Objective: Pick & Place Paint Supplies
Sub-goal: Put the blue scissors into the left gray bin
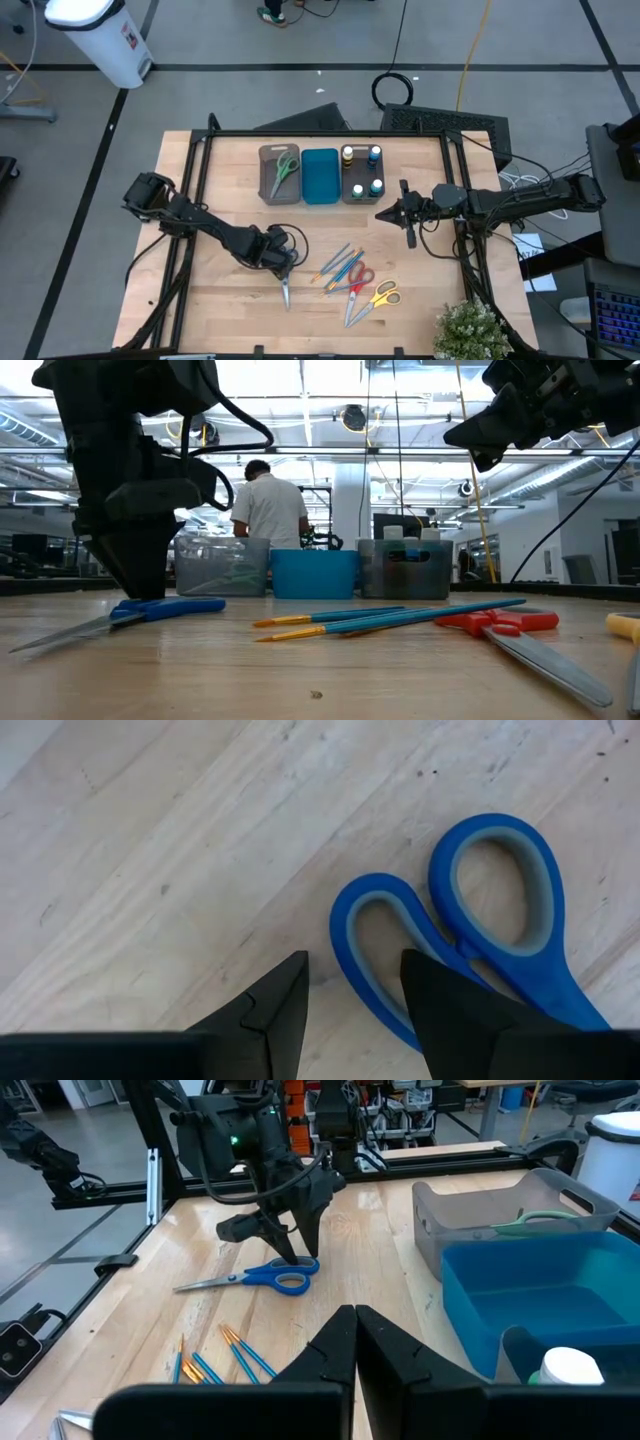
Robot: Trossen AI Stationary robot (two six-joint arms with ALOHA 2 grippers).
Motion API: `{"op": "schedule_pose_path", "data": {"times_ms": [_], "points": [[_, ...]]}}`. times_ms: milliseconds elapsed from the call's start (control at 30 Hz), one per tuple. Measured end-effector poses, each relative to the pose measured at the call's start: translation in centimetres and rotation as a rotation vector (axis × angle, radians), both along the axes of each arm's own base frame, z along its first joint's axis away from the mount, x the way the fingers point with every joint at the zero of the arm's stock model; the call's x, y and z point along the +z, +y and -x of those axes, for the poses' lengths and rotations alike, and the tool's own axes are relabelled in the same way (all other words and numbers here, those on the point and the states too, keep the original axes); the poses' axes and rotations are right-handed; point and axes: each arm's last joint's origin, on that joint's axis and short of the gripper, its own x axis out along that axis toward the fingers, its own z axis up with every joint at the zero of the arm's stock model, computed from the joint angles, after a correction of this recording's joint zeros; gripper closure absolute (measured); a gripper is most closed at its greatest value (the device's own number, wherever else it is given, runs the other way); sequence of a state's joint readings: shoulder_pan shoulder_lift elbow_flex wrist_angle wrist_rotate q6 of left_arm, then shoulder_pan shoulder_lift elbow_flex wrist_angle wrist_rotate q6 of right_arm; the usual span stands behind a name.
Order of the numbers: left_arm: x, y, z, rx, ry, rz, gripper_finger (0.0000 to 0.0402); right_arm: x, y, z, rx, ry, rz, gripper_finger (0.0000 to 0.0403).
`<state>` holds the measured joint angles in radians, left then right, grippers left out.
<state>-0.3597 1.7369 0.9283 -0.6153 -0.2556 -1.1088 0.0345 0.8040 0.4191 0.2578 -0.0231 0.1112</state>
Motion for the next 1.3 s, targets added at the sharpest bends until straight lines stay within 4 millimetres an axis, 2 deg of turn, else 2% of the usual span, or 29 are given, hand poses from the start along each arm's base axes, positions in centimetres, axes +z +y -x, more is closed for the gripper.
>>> {"op": "schedule_pose_path", "data": {"times_ms": [167, 267, 567, 667, 767, 933, 1133, 1300], "points": [[0.0, -0.1, -0.2, -0.026, -0.02, -0.003, 0.0232, 0.0, 0.0, 0.0, 0.0, 0.0, 0.0, 0.0403], [0.0, -0.1, -0.4, -0.056, -0.033, -0.006, 0.0247, 0.0, 0.0, 0.0, 0.0, 0.0, 0.0, 0.0403], [0.0, -0.1, -0.7, -0.073, -0.058, -0.009, 0.036, 0.0, 0.0, 0.0, 0.0, 0.0, 0.0, 0.0403], [0.0, -0.2, -0.8, -0.101, -0.07, -0.016, 0.0385, 0.0, 0.0, 0.0, 0.0, 0.0, 0.0, 0.0403], [0.0, -0.1, -1.0, -0.116, -0.08, -0.026, 0.0384, 0.0, 0.0, 0.0, 0.0, 0.0, 0.0, 0.0403], [0.0, -0.1, -1.1, -0.153, -0.083, -0.04, 0.0354, 0.0, 0.0, 0.0, 0.0, 0.0, 0.0, 0.0403], [1.1, 0.1, -1.0, -0.183, -0.113, -0.042, 0.0387, 0.0, 0.0, 0.0, 0.0, 0.0, 0.0, 0.0403], [2.6, 0.4, -0.9, -0.166, -0.177, -0.084, 0.0375, 0.0, 0.0, 0.0, 0.0, -0.001, 0.0, 0.0403]]}}
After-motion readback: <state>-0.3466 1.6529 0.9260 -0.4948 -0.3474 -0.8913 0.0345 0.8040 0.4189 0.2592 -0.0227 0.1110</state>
